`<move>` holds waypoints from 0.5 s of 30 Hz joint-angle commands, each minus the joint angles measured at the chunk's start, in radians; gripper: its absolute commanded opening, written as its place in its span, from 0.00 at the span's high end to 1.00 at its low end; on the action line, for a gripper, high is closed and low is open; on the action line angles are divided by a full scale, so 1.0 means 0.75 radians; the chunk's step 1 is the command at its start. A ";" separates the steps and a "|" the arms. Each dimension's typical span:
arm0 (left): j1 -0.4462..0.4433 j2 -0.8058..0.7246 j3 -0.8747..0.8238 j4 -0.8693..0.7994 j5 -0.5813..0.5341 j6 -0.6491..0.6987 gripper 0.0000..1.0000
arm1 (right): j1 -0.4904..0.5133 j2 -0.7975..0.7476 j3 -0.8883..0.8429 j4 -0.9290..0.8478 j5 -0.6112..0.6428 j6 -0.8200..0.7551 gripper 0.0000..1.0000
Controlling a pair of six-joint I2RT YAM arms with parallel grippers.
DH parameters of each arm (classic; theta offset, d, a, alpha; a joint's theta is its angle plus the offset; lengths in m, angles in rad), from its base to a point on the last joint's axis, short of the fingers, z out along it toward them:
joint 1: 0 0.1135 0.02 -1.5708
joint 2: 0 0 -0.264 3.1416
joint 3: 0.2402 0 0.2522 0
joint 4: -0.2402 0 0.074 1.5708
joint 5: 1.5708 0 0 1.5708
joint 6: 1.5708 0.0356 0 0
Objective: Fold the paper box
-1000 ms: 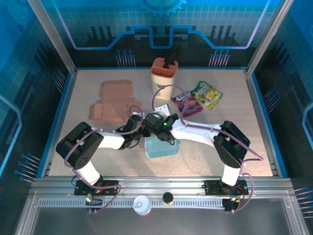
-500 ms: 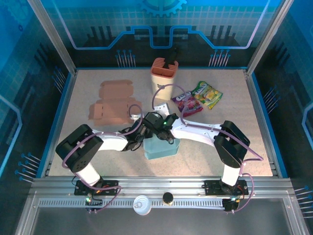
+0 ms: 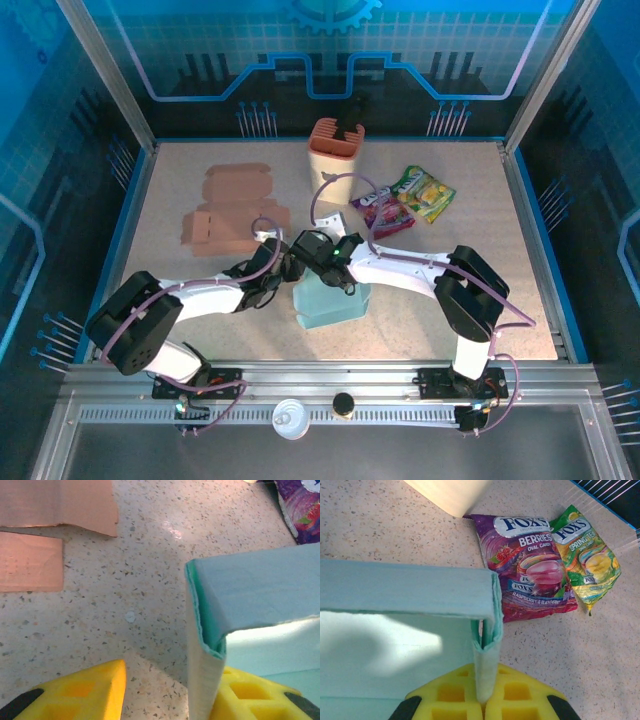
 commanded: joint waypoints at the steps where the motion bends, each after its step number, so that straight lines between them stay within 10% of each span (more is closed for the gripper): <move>1: 0.018 0.011 0.061 0.040 0.040 0.066 0.58 | 0.020 0.028 -0.046 -0.080 -0.008 0.004 1.00; 11: 0.010 0.118 0.152 -0.055 -0.072 0.055 0.99 | 0.023 0.030 -0.050 -0.076 -0.015 0.010 1.00; 15: -0.023 0.128 0.156 -0.069 -0.129 0.053 1.00 | 0.023 0.039 -0.045 -0.078 -0.021 0.020 1.00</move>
